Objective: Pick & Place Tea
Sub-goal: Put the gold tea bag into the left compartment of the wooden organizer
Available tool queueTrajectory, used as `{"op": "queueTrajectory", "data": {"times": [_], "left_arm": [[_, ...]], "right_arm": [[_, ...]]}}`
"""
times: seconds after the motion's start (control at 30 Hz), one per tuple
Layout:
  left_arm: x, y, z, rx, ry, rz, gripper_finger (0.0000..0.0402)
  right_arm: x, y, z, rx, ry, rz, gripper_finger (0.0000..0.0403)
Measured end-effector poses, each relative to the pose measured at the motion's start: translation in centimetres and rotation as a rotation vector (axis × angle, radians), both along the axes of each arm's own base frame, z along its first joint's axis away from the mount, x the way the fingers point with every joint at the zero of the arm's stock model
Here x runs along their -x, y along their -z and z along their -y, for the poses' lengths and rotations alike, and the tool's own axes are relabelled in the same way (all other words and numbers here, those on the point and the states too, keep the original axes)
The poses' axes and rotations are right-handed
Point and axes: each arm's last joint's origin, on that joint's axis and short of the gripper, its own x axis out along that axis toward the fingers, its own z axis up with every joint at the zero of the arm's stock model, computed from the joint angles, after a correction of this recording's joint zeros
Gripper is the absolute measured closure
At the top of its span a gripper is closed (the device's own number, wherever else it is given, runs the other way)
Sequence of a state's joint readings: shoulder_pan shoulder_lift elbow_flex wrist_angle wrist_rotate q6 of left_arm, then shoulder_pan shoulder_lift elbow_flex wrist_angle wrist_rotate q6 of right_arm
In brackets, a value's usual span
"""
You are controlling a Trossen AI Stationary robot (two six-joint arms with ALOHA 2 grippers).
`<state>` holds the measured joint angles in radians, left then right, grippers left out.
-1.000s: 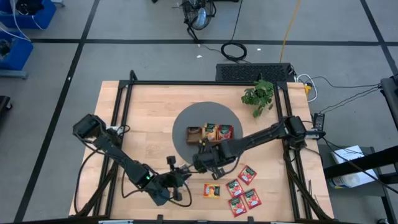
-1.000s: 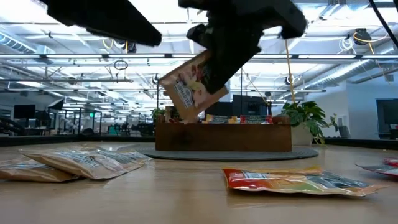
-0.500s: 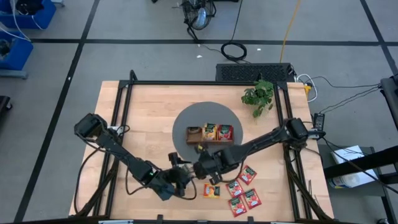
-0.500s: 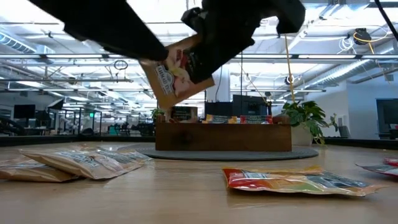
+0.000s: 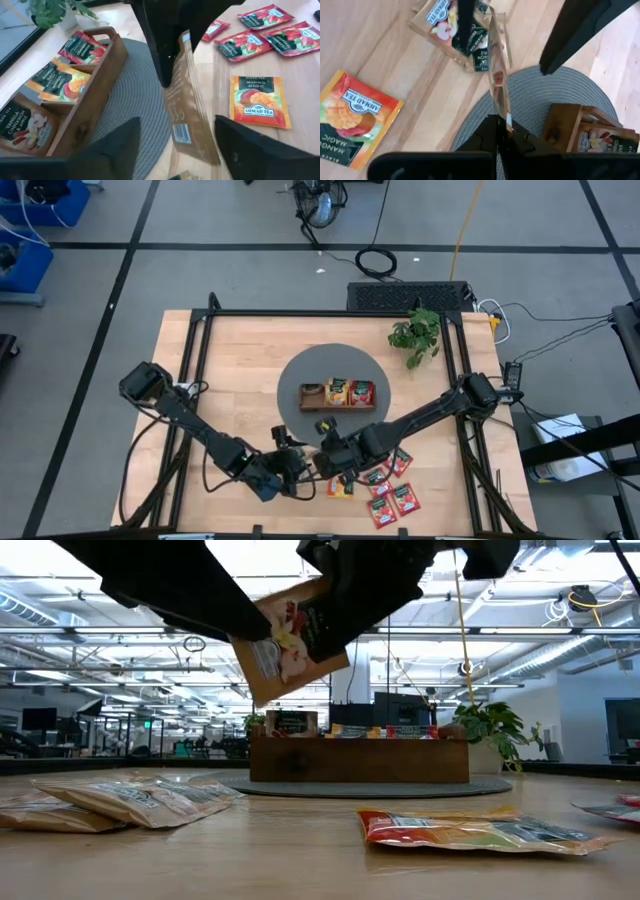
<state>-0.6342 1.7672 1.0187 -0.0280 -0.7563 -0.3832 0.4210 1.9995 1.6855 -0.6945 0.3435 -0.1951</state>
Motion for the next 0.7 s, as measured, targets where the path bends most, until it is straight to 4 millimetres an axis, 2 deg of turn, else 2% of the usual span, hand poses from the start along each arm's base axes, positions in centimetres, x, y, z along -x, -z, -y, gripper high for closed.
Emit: {"op": "queueTrajectory", "data": {"times": [0.33, 0.6, 0.7], "left_arm": [[0.11, 0.07, 0.22, 0.003, 0.043, -0.023, 0.0378], [0.29, 0.08, 0.5, -0.011, 0.066, -0.03, 0.0383], [0.3, 0.09, 0.54, -0.011, 0.077, -0.035, 0.0388]], "right_arm": [[-0.53, -0.12, -0.25, -0.02, -0.022, 0.063, 0.0403], [-0.55, -0.13, -0.28, -0.022, -0.033, 0.064, 0.0403], [-0.36, -0.25, -0.41, -0.05, -0.109, 0.031, 0.0396]]}}
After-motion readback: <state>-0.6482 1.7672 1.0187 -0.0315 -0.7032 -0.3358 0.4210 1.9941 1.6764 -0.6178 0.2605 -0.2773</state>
